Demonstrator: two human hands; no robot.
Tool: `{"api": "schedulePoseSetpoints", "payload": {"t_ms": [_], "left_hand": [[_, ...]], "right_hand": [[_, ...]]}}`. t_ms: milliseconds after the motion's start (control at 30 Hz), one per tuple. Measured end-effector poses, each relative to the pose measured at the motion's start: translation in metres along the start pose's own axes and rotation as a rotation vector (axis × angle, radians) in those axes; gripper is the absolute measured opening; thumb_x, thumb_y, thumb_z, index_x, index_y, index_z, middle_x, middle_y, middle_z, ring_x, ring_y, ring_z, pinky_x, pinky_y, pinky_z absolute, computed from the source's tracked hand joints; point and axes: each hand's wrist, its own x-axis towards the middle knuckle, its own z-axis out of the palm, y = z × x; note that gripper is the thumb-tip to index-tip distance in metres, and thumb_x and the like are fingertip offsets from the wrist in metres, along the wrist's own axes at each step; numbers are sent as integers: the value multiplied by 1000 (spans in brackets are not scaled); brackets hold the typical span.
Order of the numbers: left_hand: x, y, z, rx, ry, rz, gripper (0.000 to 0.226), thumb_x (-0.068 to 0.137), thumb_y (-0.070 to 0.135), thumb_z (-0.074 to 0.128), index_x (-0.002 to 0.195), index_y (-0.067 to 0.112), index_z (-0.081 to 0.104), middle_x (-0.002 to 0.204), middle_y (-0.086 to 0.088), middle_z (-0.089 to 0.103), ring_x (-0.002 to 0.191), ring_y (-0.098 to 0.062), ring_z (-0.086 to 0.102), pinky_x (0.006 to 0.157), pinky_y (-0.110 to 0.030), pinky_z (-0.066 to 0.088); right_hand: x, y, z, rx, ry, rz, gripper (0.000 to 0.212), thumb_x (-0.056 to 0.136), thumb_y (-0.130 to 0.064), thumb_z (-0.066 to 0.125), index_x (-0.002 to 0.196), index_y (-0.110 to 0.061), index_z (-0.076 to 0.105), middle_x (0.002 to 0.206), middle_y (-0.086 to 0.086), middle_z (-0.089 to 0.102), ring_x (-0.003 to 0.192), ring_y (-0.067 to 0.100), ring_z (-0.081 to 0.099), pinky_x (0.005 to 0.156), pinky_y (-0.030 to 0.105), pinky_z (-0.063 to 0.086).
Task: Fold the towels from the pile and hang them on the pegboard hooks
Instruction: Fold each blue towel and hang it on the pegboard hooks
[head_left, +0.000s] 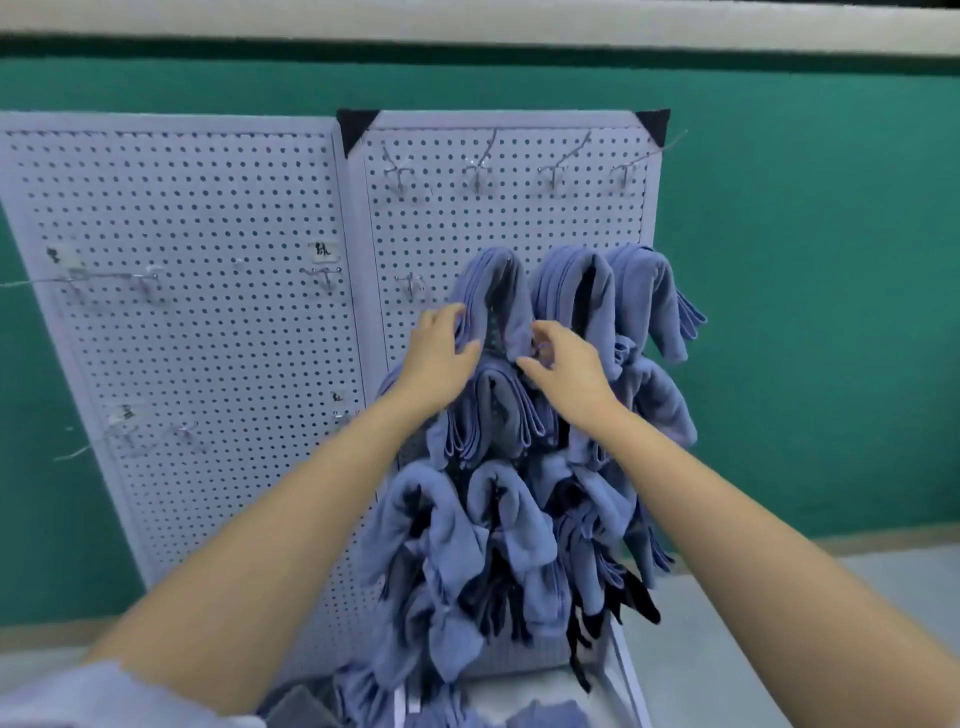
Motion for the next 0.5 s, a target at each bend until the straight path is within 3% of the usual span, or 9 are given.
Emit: {"api": "schedulePoseSetpoints", "payload": {"t_ms": [100,200,300,400,500], "left_hand": [[-45,-3,4,-4,-33,-29,41,98,22,50,137,13,43,138,-9,45,120,-25,49,99,-33,40],[-98,-17,20,-36,-120,-85,32,98,19,50,129,10,53,130,-9,54,115,-23,53,88,-27,40],[-154,-43,47,-89,-229,-196,26,98,15,47,121,9,59,122,-9,60,108,-22,55,80,-26,41],[-207,-81,88,-112,-341,-316,25,99,13,47,117,4,61,119,-9,62,110,-24,55,85,-29,42],[-256,-124,133,-147,-465,-452,16,97,10,48,101,8,64,96,-9,60,90,-23,54,80,-30,41]], "right_hand": [[-51,6,8,16,-98,35,30,97,-16,55,125,-6,57,121,8,62,108,21,58,98,31,45],[-109,24,29,28,-266,74,15,96,-12,55,100,-5,67,90,6,67,83,17,61,85,29,50],[-166,50,60,30,-416,152,15,96,-11,54,90,-6,67,82,7,67,67,8,56,68,17,44],[-215,82,96,23,-540,262,13,94,-11,57,90,-6,68,77,2,64,67,9,57,72,24,47],[-251,117,131,9,-622,377,12,91,-8,58,88,-4,69,77,4,63,74,17,58,77,33,51]]}}
